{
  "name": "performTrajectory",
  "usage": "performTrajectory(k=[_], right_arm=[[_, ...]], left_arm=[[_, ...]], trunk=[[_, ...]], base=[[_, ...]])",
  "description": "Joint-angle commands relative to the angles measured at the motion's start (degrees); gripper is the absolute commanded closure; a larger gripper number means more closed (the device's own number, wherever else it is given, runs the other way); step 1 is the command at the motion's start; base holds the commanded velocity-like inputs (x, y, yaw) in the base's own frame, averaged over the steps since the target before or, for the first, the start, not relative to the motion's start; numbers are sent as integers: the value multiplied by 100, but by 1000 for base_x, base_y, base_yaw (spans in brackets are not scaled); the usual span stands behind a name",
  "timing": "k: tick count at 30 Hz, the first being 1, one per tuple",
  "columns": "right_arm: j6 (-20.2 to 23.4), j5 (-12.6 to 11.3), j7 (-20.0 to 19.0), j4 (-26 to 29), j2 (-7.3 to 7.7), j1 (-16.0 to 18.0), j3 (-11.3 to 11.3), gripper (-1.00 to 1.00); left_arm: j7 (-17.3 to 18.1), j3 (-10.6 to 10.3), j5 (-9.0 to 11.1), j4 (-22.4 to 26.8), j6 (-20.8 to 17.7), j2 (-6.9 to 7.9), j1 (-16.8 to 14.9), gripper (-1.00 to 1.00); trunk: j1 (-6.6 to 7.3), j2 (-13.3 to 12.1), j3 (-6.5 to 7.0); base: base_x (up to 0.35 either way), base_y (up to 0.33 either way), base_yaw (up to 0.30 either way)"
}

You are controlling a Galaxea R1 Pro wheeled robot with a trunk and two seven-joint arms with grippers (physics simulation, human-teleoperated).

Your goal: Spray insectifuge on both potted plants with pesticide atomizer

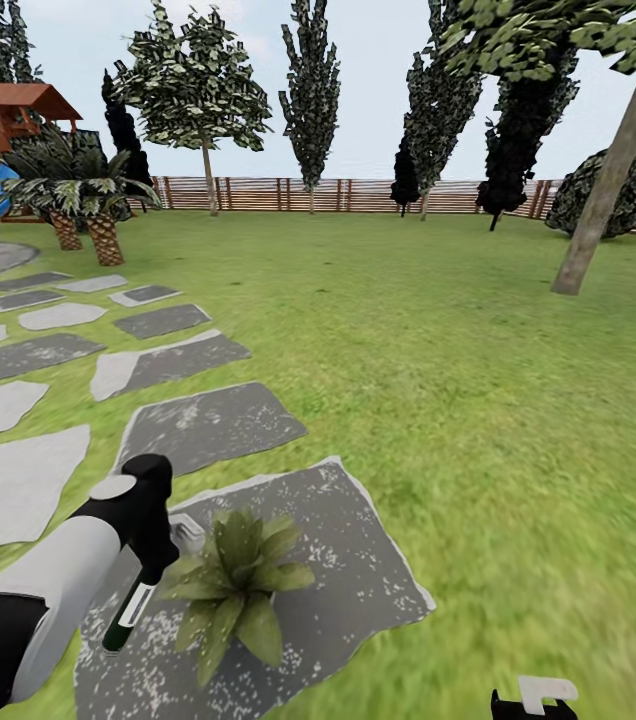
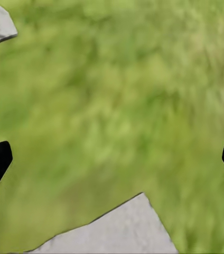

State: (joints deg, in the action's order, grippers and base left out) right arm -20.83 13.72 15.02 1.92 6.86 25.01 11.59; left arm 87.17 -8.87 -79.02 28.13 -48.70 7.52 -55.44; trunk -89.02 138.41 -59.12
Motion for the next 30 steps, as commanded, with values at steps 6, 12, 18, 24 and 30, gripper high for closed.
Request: performTrajectory(k=[6, 12, 18, 24, 30], right_arm=[[-18, 60, 18, -7, -8, 4, 45, -100], [-18, 60, 18, -7, -9, 4, 41, -100], [-18, 60, 18, -7, -9, 4, 45, -100], [-18, 60, 19, -7, -9, 4, 45, -100], [-18, 60, 23, -7, -9, 4, 45, -100]], left_arm=[[54, -33, -27, 15, -61, -4, -2, 100], [54, -30, -31, 17, -68, -4, -2, 100], [53, -7, -27, 17, -70, -7, -10, 100], [42, -27, -26, 17, -69, -18, -10, 100], [15, -23, -26, 17, -63, -22, -11, 100]], trunk=[[-2, 2, -6], [-2, 2, -6], [-2, 2, -6], [-2, 2, -6], [-2, 2, -6]], base=[[192, -167, 139], [-112, -242, 271], [-26, -29, 101], [129, -102, 5], [108, -230, 162]])
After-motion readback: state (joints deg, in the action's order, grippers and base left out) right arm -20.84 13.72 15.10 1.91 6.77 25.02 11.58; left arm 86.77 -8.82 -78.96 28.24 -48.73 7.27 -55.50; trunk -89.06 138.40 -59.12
